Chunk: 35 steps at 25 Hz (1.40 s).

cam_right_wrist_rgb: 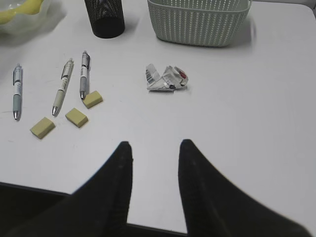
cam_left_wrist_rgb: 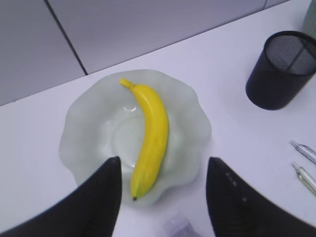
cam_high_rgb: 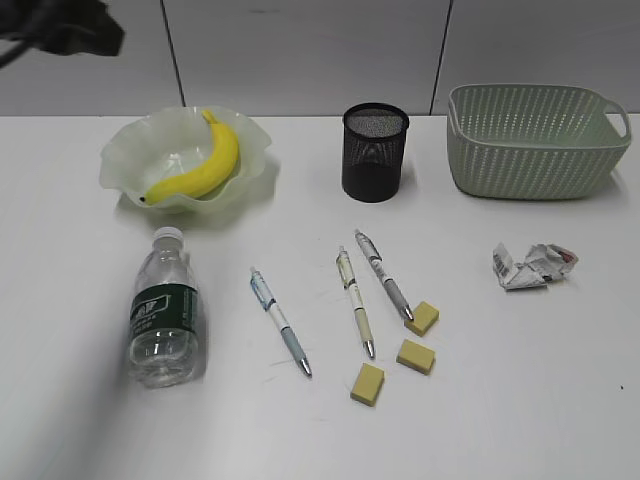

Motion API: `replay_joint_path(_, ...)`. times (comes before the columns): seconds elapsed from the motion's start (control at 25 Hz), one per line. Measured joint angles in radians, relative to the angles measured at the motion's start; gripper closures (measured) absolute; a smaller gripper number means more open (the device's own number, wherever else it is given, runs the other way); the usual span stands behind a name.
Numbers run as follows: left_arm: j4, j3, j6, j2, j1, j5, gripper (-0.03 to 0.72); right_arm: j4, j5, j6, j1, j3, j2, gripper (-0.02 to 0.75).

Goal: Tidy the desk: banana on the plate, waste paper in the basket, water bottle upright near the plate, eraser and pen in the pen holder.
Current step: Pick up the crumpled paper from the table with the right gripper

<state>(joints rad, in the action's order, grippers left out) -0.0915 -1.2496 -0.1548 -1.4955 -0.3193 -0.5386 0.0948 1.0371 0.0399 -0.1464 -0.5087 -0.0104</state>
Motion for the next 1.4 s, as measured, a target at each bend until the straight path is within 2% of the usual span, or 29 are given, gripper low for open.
replay_joint_path(0.16,-0.002,0.239,0.042,0.365,0.002,-0.045,0.279,0.0,0.0,0.0,0.0,0.0,0.0,0.471)
replay_joint_path(0.32,0.019,0.428,0.103,0.761,0.002,-0.171,0.279,0.0,0.0,0.0,0.0,0.0,0.0,0.471)
replay_joint_path(0.56,0.2,0.567,0.31,1.181,0.002,-0.463,0.279,0.004,0.0,0.0,0.0,0.0,0.0,0.471)
replay_joint_path(0.68,0.244,0.602,0.343,1.325,0.002,-0.538,0.279,0.007,0.0,0.0,0.0,0.0,0.0,0.471)
replay_joint_path(0.92,0.252,0.7,0.375,1.451,0.002,-0.542,0.281,0.011,0.0,0.0,0.0,0.0,0.0,0.471)
replay_joint_path(1.16,0.253,0.71,0.381,1.453,0.004,-0.528,0.285,0.011,-0.001,0.0,0.0,-0.001,0.014,0.471)
replay_joint_path(1.28,0.253,0.71,0.381,1.453,0.004,-0.525,0.286,0.011,-0.036,0.012,0.0,-0.015,0.117,0.471)
replay_joint_path(1.4,0.253,0.71,0.381,1.454,0.013,-0.524,0.293,0.013,-0.15,0.036,0.0,-0.023,0.287,0.461)
